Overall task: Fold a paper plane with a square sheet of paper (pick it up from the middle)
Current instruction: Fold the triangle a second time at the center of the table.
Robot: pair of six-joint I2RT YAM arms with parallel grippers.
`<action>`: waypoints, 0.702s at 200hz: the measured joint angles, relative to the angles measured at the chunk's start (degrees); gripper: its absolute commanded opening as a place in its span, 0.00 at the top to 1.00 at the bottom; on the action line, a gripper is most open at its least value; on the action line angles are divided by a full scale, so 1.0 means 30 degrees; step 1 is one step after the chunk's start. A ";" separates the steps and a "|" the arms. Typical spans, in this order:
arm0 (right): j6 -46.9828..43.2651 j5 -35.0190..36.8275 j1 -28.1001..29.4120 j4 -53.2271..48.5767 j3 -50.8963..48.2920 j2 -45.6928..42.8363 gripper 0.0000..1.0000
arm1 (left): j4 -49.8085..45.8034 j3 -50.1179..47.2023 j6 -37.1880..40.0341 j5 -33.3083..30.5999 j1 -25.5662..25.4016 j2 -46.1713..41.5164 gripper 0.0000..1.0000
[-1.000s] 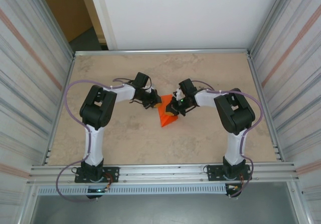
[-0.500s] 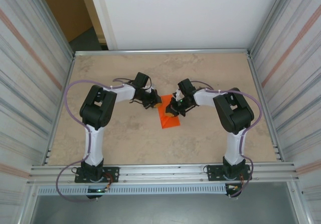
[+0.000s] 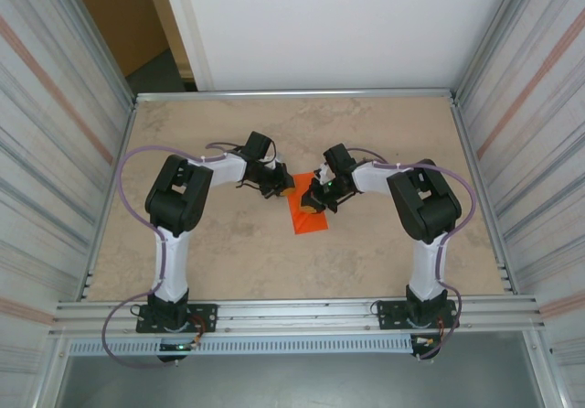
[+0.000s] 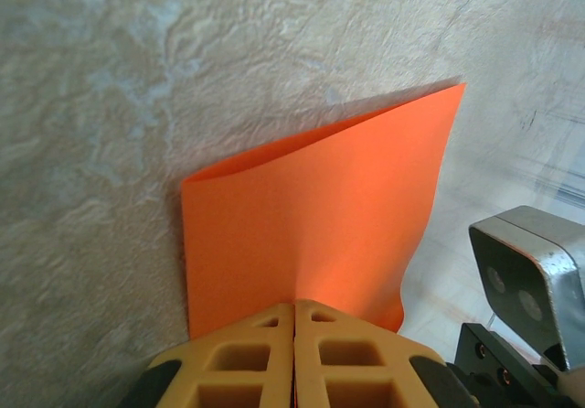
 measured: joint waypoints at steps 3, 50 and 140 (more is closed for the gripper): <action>0.0000 0.0000 0.0000 0.0000 0.0000 0.0015 1.00 | 0.0000 0.0000 0.0000 0.0000 0.0007 0.0000 0.92; 0.0007 0.0000 0.0000 0.0277 0.0000 0.0022 1.00 | 0.0000 0.0000 0.0000 0.0000 0.0000 0.0000 0.92; 0.0015 0.0000 0.0000 0.0576 0.0000 0.0080 1.00 | 0.0000 0.0000 0.0000 0.0000 -0.0015 0.0000 0.92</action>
